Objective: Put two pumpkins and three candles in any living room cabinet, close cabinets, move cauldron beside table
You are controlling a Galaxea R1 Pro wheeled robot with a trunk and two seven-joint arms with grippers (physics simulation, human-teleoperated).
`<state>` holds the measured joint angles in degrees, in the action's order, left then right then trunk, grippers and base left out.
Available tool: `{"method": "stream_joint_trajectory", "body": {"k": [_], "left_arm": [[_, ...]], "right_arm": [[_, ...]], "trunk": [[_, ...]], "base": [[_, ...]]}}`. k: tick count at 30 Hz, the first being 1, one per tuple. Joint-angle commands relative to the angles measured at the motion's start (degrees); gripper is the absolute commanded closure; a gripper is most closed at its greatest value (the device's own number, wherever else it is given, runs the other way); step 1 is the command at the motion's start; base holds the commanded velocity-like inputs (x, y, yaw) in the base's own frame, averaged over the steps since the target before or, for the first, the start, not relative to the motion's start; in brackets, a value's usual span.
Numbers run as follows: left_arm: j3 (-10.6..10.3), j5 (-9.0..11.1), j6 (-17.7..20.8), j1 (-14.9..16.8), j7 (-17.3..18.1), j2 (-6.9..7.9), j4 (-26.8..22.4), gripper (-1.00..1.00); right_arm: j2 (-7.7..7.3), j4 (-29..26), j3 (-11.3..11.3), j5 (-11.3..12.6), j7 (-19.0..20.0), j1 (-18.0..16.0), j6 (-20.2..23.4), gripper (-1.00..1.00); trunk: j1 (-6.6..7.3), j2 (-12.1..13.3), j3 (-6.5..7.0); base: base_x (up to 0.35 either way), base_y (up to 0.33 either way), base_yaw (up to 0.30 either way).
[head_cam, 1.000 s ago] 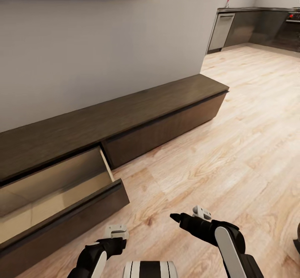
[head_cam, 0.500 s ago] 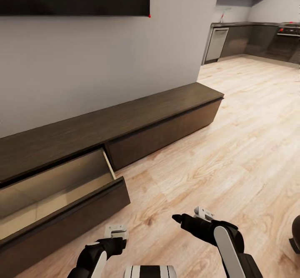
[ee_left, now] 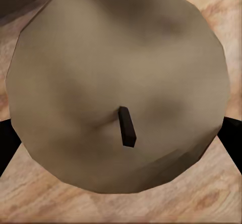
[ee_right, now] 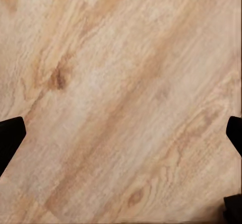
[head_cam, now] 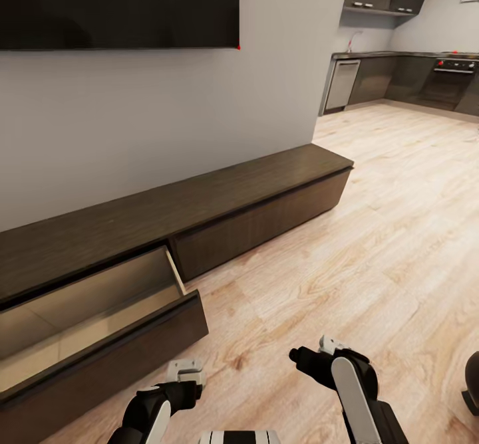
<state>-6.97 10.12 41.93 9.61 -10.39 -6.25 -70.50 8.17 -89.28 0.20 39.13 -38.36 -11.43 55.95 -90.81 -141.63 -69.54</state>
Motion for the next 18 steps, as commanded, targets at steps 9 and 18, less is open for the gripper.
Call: {"method": "stream_joint_trajectory", "body": {"k": [9,18], "left_arm": [[-0.13,0.6,4.15,0.01,-0.51,0.01,-1.26,1.0],[-0.14,0.6,6.52,0.01,-0.43,0.02,-2.68,1.0]], "right_arm": [[1.83,-0.13,3.22,0.52,-14.1,-0.74,-1.23,-1.0],[1.83,-0.1,7.91,0.59,-20.28,-1.13,-3.44,-1.0]], "trunk": [[1.99,3.61,1.57],[3.97,7.22,3.19]], "base": [[0.0,0.0,0.0],[-0.176,0.0,0.0]]}}
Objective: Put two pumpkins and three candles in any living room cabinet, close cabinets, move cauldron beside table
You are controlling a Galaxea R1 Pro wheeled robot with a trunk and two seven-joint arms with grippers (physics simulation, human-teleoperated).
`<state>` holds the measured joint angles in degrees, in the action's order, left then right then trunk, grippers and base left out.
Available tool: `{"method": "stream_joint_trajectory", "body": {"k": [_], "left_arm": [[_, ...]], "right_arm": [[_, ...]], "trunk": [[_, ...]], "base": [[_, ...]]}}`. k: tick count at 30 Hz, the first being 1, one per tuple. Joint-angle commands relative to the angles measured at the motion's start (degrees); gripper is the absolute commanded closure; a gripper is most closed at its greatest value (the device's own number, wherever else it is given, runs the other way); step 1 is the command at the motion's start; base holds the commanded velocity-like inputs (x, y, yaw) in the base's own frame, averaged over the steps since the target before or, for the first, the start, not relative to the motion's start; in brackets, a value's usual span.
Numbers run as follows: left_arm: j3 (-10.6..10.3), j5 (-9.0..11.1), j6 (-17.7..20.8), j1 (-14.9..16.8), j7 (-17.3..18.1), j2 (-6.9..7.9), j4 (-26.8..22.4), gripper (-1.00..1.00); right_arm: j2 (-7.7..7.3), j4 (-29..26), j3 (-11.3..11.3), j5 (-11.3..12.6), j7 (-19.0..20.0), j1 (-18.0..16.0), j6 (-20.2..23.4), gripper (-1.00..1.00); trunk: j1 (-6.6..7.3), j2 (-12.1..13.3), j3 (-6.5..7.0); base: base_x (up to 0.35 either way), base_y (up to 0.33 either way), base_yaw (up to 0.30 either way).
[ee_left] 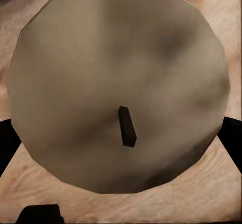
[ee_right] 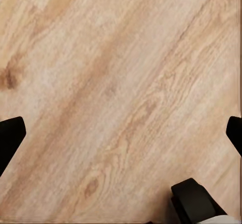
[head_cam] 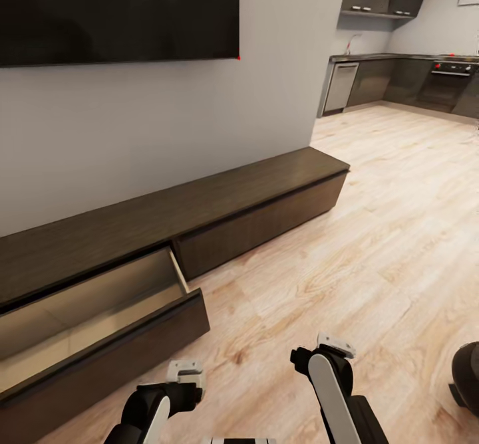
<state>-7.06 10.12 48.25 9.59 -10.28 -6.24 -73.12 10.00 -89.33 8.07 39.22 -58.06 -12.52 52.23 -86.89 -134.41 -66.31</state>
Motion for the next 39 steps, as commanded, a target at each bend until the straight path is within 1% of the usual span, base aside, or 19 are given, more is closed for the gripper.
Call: {"method": "stream_joint_trajectory", "body": {"k": [1,5,8,21,26,35,39], "left_arm": [[-0.05,0.6,0.23,0.01,-0.54,0.0,-0.07,1.0],[-0.05,0.62,0.26,0.02,-0.55,0.0,-0.09,1.0],[-0.13,0.66,0.26,0.04,-0.54,0.0,-0.09,1.0],[-0.65,0.73,0.29,-0.01,-0.48,0.24,-1.29,1.0],[-0.44,0.73,0.44,-0.01,-0.45,0.26,-1.62,1.0],[-0.02,0.92,5.85,-0.01,-0.36,0.28,-2.89,1.0],[0.02,0.95,7.46,-0.01,-0.36,0.27,-2.97,1.0]], "right_arm": [[0.0,-0.05,0.12,0.5,-0.64,-0.05,0.21,-1.0],[0.0,-0.05,0.37,0.6,-0.65,-0.05,0.1,-1.0],[0.0,-0.05,0.44,0.78,-0.65,-0.05,0.11,-1.0],[0.0,0.1,0.45,1.05,-0.42,-0.05,0.26,-1.0],[0.0,0.28,0.45,1.18,-0.32,-0.05,0.32,-1.0],[0.0,0.38,0.45,1.21,-0.3,-0.05,0.41,-1.0],[0.0,0.38,0.48,1.16,-0.26,-0.05,0.47,-1.0]], "trunk": [[0.27,0.39,0.14],[1.15,2.0,0.94],[1.81,3.2,1.6],[1.81,3.2,2.18],[1.81,3.2,2.4],[3.78,6.81,4.42],[4.66,8.42,5.26]], "base": [[-0.318,0.0,0.0],[-0.286,0.0,-0.107],[-0.106,0.0,-0.229],[-0.009,0.0,-0.252],[-0.013,0.0,-0.255],[-0.001,0.0,-0.256],[0.0,0.0,-0.27]]}}
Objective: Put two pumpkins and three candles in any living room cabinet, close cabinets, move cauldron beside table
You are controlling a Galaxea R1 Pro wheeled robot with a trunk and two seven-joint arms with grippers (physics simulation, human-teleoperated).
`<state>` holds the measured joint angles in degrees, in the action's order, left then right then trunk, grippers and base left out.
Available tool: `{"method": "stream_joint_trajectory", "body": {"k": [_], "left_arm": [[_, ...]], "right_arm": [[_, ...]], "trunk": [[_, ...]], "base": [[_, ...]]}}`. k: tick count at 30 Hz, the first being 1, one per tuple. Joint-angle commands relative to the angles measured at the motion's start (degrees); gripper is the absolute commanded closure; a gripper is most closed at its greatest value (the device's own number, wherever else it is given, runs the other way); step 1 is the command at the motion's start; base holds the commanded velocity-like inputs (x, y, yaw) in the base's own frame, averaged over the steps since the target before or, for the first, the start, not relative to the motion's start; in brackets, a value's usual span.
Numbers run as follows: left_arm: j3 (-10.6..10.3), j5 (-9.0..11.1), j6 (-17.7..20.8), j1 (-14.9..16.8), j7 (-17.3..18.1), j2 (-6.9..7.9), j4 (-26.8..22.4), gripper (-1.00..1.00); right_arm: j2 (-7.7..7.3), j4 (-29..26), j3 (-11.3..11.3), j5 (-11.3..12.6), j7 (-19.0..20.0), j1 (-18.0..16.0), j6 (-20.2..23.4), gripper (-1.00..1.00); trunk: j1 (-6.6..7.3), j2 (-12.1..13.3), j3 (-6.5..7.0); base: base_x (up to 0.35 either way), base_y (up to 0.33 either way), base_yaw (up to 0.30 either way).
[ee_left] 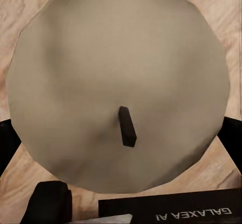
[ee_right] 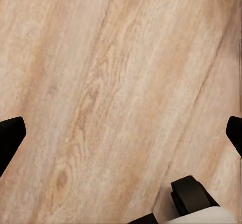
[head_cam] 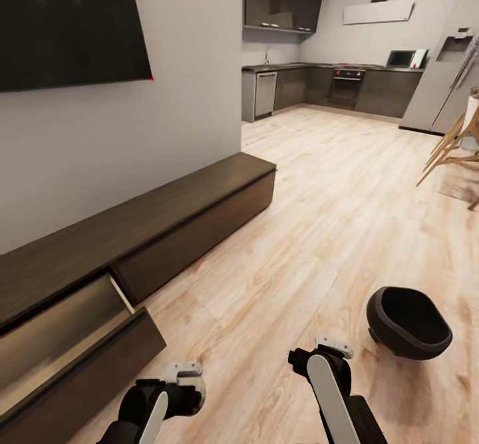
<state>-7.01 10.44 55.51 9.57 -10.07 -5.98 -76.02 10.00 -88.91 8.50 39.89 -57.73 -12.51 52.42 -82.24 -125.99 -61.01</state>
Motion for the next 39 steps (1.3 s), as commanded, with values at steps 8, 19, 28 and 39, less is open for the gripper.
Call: {"method": "stream_joint_trajectory", "body": {"k": [8,19,28,39], "left_arm": [[0.03,0.52,1.25,0.14,-0.57,0.07,0.05,1.0],[0.0,0.66,1.88,0.36,-0.57,0.0,0.17,1.0],[-0.22,0.48,2.05,0.34,-0.57,-0.22,0.17,1.0],[-0.6,0.37,2.06,0.34,-0.57,-0.43,0.61,1.0]], "right_arm": [[0.0,0.07,-0.27,0.29,-0.66,-0.06,-0.36,-1.0],[-0.03,0.09,-4.47,0.4,-1.02,0.8,-5.44,-1.0],[-0.32,0.37,-8.76,0.67,-0.38,5.19,-9.14,-1.0],[-2.42,0.35,-9.0,0.74,0.03,6.6,-9.06,-1.0]], "trunk": [[1.77,3.2,1.44],[4.19,7.61,3.55],[6.16,11.22,5.47],[8.58,15.64,7.46]], "base": [[0.0,0.0,-0.276],[0.0,0.0,-0.18],[0.0,0.0,-0.226],[0.0,0.0,-0.032]]}}
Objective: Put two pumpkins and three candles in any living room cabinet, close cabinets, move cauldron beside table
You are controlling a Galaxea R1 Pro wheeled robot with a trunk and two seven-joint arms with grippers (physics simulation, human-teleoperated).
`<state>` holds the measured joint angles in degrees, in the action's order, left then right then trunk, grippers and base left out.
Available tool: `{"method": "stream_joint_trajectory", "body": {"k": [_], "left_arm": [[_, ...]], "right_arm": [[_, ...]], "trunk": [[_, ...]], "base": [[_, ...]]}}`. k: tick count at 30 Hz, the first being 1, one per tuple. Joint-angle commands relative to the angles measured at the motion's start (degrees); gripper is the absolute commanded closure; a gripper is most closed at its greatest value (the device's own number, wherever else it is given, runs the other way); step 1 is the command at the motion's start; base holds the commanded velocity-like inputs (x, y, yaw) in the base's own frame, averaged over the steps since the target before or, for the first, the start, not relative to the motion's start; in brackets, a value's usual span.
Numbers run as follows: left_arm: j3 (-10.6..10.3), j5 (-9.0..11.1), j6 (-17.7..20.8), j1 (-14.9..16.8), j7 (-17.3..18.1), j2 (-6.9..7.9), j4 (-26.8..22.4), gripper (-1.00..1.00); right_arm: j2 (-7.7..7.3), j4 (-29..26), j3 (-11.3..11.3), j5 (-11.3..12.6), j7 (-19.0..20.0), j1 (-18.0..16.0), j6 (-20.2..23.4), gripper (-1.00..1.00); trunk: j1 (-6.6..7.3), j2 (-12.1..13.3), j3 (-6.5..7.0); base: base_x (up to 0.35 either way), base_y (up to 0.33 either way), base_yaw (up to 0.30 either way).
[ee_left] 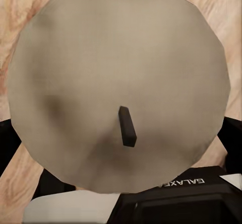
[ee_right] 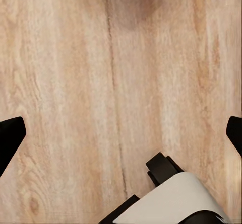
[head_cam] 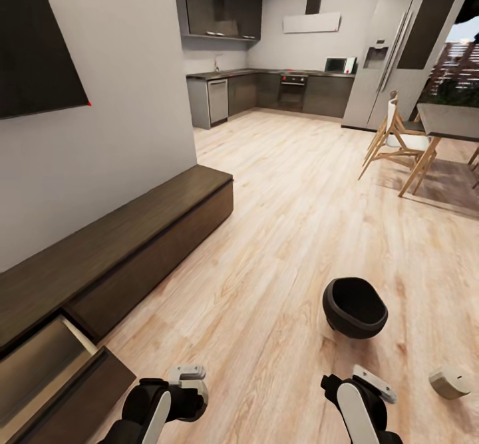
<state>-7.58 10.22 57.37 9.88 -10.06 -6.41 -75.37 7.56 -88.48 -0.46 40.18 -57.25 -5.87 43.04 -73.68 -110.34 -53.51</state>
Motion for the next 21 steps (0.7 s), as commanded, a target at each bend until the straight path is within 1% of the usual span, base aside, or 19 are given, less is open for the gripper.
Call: {"method": "stream_joint_trajectory", "body": {"k": [1,4,8,10,12,13,14,21], "left_arm": [[-0.02,0.59,0.2,0.02,-0.57,0.0,-0.05,1.0],[-0.04,0.59,0.2,0.04,-0.57,0.0,-0.04,1.0],[-0.06,0.59,0.2,0.04,-0.61,0.0,-0.04,1.0],[-0.07,0.59,0.2,0.04,-0.6,0.0,-0.04,1.0],[-0.07,0.61,0.2,0.02,-0.59,0.0,-0.04,1.0],[-0.07,0.68,0.2,0.04,-0.58,0.0,-0.04,1.0],[-0.07,0.71,0.2,0.05,-0.58,0.0,-0.07,1.0],[-0.14,0.77,-0.68,0.0,-0.27,0.11,-0.15,1.0]], "right_arm": [[-0.2,-0.06,-0.06,0.49,-0.43,-0.04,0.37,-1.0],[-0.5,0.07,-0.1,0.5,-0.3,-0.03,0.33,-1.0],[-0.54,0.17,0.34,0.11,0.01,-0.02,0.22,-1.0],[-0.58,0.7,0.25,0.24,0.26,-0.02,0.21,-1.0],[-0.57,2.49,0.29,0.21,0.71,-0.02,0.14,-1.0],[-0.54,6.32,0.33,0.01,1.22,-0.08,0.11,-1.0],[-0.54,6.95,0.35,0.02,1.3,-0.09,0.11,-1.0],[-0.46,8.06,0.47,0.22,1.48,-0.11,-0.62,-1.0]], "trunk": [[0.23,0.39,0.14],[0.89,1.6,0.68],[1.77,3.2,1.39],[1.77,3.2,1.39],[1.77,3.2,1.39],[1.77,3.2,1.36],[1.77,3.2,1.33],[1.77,3.2,1.27]], "base": [[0.0,0.0,0.0],[0.0,0.0,0.0],[0.0,0.0,0.0],[0.0,0.0,0.0],[0.0,0.0,-0.002],[0.0,0.0,-0.055],[0.0,0.0,-0.056],[0.0,0.0,-0.027]]}}
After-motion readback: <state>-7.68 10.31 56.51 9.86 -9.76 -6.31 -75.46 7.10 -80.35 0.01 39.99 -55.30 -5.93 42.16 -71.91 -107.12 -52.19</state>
